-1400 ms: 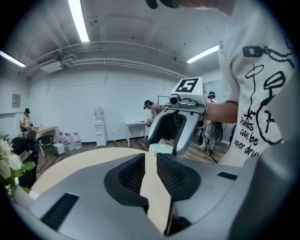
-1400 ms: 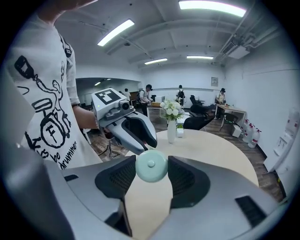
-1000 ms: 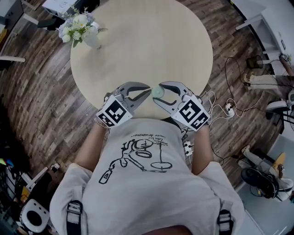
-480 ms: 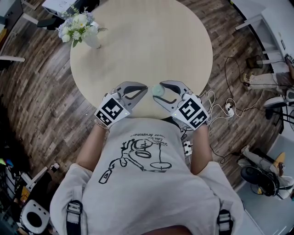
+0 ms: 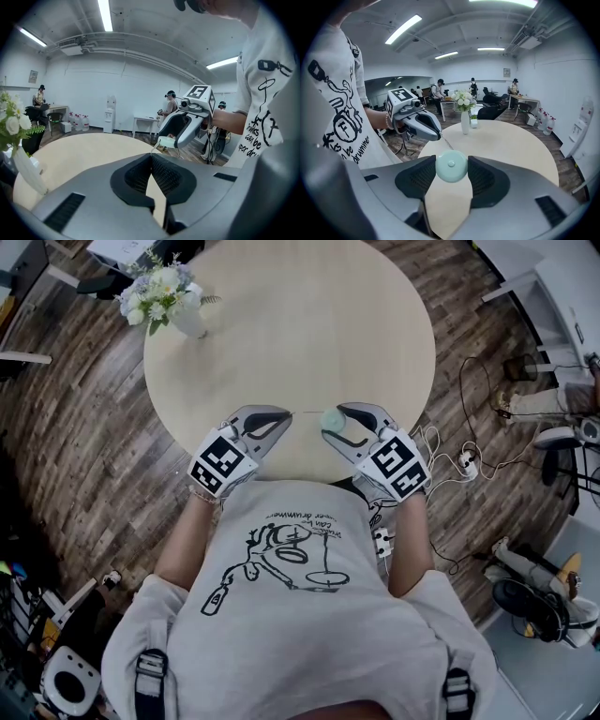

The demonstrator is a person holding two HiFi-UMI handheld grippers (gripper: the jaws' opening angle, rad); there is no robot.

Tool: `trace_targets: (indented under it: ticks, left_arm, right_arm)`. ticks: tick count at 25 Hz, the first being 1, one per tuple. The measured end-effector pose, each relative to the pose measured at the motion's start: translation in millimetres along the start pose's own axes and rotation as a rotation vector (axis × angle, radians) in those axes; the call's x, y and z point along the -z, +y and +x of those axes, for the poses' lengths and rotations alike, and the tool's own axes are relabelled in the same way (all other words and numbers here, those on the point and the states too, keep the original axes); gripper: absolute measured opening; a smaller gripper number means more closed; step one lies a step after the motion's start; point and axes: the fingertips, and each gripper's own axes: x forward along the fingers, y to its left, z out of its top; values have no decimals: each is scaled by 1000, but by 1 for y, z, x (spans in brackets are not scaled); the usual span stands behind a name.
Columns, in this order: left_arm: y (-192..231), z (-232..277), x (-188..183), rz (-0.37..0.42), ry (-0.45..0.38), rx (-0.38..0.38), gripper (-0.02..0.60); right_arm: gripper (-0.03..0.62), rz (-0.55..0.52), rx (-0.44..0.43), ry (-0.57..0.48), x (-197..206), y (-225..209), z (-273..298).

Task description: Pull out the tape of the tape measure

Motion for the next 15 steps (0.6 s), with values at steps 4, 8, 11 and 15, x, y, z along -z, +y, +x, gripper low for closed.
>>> trace_targets:
  ticks: [4,8,11,15]
  left_arm:
    - [0,0,1,-22,8,-5,21]
    - [5,-2,1,-37,10,-22,21]
    - [10,-5,3,-40,14,-31,21]
    - [12,-7,4,-44,16,-38,20]
  right_arm:
    - [222,15,10,12,5,-3,-2]
    - [222,31,30,20,9,-10,-4]
    - [222,37,36,24,11,-13,-4]
    - [222,41,41,28,12,-13,-4]
